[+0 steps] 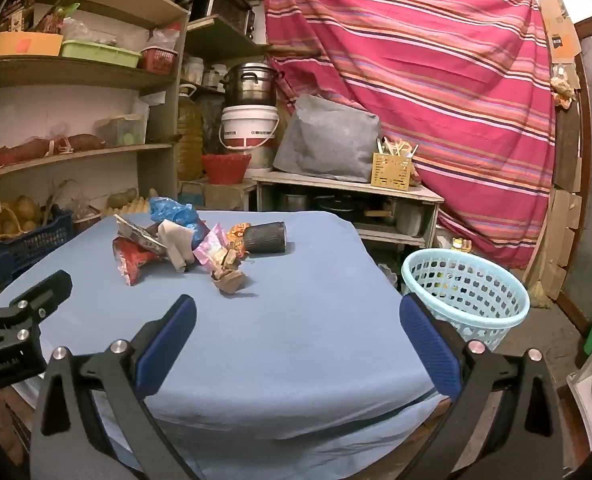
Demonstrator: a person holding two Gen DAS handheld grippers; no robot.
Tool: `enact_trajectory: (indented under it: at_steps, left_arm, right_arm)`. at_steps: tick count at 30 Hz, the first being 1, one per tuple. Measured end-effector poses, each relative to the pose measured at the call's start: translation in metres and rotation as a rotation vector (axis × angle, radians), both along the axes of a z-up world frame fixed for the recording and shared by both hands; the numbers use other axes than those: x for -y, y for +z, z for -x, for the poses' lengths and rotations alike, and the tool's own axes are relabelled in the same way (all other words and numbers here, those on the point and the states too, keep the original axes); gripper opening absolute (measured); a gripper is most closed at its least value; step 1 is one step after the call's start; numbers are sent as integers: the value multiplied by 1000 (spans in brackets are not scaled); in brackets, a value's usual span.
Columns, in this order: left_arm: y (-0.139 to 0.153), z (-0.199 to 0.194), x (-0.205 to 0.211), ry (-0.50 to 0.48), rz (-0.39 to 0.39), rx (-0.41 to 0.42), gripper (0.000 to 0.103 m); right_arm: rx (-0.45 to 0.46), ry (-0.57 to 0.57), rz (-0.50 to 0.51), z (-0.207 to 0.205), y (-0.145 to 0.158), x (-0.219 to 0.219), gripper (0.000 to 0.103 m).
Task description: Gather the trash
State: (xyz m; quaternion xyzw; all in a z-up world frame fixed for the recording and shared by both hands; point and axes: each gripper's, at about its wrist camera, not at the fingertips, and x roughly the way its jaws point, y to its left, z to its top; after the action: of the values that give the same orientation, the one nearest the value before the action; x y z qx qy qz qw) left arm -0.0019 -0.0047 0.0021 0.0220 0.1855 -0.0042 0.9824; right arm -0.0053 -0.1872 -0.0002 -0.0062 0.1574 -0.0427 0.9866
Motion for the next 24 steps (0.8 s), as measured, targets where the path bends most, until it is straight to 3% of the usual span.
enact_trajectory:
  at_steps: [19, 20, 24]
  left_arm:
    - [18, -5, -1, -4, 8, 1, 98]
    - [6, -1, -2, -2, 3, 5, 98]
    - [10, -1, -1, -3, 5, 7, 98]
  right_arm:
    - [2, 3, 1, 0, -1, -1, 99]
    - [2, 3, 1, 0, -1, -1, 99]
    - [3, 2, 2, 0, -1, -2, 99]
